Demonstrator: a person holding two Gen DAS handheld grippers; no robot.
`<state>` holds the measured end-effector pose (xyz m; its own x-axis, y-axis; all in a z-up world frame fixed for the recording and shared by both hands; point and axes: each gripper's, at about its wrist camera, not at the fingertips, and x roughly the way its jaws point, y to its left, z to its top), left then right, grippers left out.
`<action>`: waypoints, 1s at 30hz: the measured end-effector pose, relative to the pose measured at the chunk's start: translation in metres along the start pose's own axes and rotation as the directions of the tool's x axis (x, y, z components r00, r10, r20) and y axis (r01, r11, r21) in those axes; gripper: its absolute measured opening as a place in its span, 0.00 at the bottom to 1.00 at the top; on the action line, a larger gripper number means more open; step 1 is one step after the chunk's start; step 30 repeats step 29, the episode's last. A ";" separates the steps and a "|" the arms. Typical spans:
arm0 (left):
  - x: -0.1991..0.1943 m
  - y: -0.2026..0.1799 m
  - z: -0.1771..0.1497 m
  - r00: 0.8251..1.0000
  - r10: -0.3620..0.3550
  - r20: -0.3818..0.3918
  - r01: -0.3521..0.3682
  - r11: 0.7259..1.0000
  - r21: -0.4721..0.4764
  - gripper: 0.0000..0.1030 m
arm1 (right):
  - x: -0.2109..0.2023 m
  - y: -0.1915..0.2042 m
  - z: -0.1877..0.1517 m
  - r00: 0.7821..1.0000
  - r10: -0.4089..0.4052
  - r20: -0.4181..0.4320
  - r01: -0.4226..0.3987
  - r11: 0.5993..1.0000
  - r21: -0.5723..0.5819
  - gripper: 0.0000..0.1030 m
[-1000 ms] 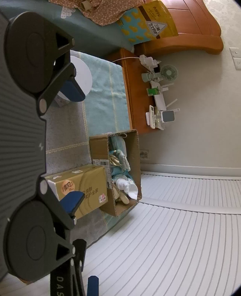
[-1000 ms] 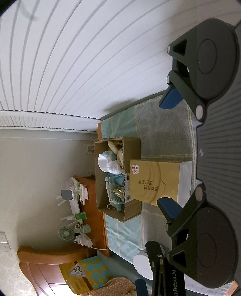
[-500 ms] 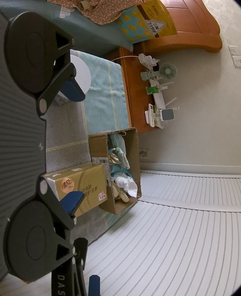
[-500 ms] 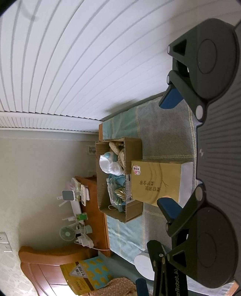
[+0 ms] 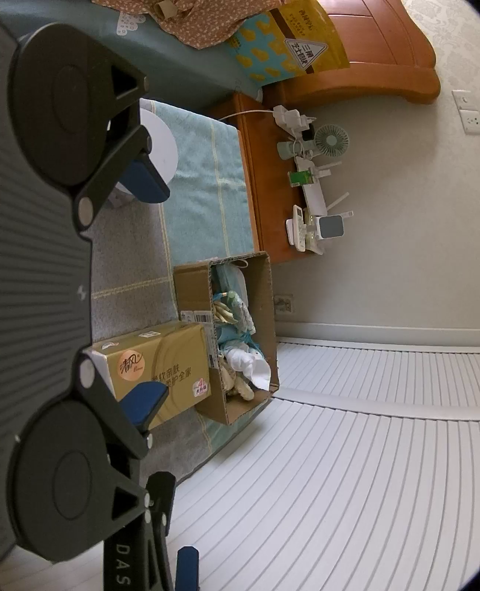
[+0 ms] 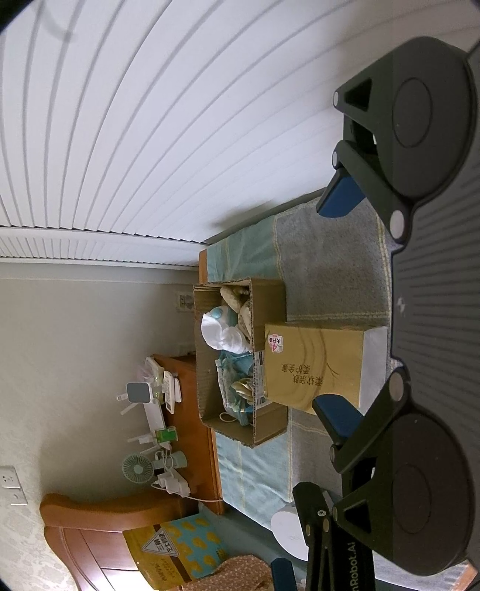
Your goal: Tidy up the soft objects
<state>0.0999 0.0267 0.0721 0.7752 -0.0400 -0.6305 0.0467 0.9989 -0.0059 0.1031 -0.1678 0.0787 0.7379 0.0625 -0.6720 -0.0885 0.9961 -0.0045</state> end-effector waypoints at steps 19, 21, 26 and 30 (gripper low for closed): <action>-0.001 -0.001 0.000 1.000 0.002 0.002 -0.002 1.000 -0.001 0.99 | -0.003 -0.001 0.000 1.000 -0.001 0.008 0.001 1.000 0.001 1.00; -0.001 -0.001 0.000 1.000 0.003 0.002 -0.003 1.000 0.000 0.99 | -0.003 -0.001 0.000 1.000 -0.001 0.008 0.001 1.000 0.001 1.00; -0.002 -0.001 0.000 1.000 0.004 0.003 -0.004 1.000 0.000 0.99 | -0.004 0.000 0.000 1.000 -0.003 0.009 0.003 1.000 0.001 1.00; -0.002 -0.001 0.000 1.000 0.003 0.002 -0.003 1.000 0.000 0.99 | -0.004 -0.001 -0.001 1.000 -0.002 0.009 0.002 1.000 0.001 1.00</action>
